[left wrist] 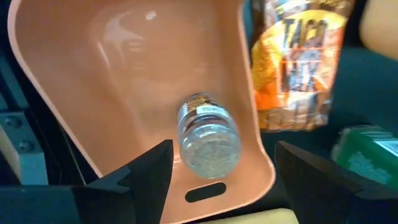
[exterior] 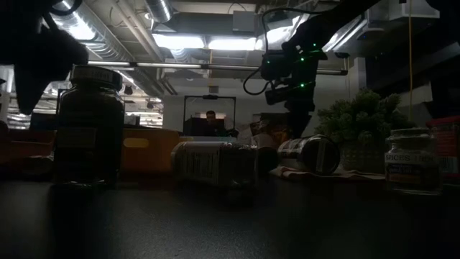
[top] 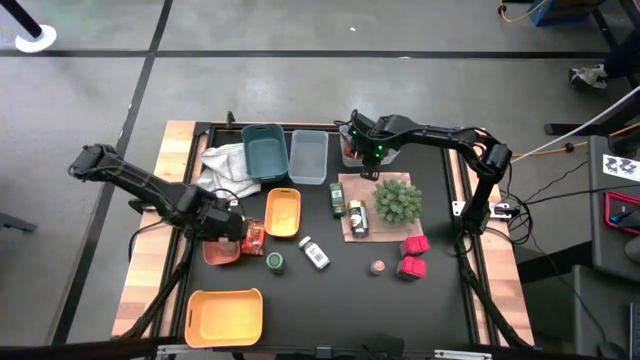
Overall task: Sort spices by type
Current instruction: Put the brown seasoning bottle into the orange bin
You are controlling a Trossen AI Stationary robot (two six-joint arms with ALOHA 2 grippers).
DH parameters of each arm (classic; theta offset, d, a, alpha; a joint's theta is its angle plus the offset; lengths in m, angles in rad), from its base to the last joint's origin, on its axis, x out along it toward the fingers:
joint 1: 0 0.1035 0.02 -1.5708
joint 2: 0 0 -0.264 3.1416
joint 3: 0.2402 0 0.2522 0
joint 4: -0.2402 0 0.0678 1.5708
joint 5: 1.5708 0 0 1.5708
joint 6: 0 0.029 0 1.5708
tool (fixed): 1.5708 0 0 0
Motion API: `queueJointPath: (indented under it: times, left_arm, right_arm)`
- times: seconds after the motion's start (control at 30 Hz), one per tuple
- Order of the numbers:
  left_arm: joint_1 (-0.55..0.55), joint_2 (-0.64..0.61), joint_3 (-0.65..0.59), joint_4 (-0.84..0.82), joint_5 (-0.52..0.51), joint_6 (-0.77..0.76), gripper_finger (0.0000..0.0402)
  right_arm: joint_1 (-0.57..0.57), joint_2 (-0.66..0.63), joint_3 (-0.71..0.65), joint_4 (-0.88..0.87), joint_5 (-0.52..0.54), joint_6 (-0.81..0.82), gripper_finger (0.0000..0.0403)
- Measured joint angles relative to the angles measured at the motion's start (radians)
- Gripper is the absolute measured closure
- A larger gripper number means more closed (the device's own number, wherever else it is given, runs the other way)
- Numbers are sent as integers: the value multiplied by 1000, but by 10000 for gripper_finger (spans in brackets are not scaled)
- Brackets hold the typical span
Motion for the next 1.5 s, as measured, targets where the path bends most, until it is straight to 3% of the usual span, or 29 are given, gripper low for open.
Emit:
queueJointPath:
  times: [0.33,0.67,0.93,1.13,1.27,1.5]
  left_arm:
    - [0,-108,0,0,-149,119,139]
    - [0,-128,0,7,-266,301,139]
    - [0,-128,0,8,-335,404,139]
    - [0,-128,0,8,-343,434,139]
    - [0,-128,0,9,-344,408,139]
    - [0,-128,0,8,-348,491,139]
  right_arm:
    - [0,-6,99,-174,1,0,301]
    - [0,-6,204,-359,-4,55,301]
    - [24,-7,219,-478,-172,141,301]
    - [147,-8,219,-582,-223,237,301]
    - [274,-10,219,-630,-229,324,301]
    - [505,-10,219,-624,-229,506,301]
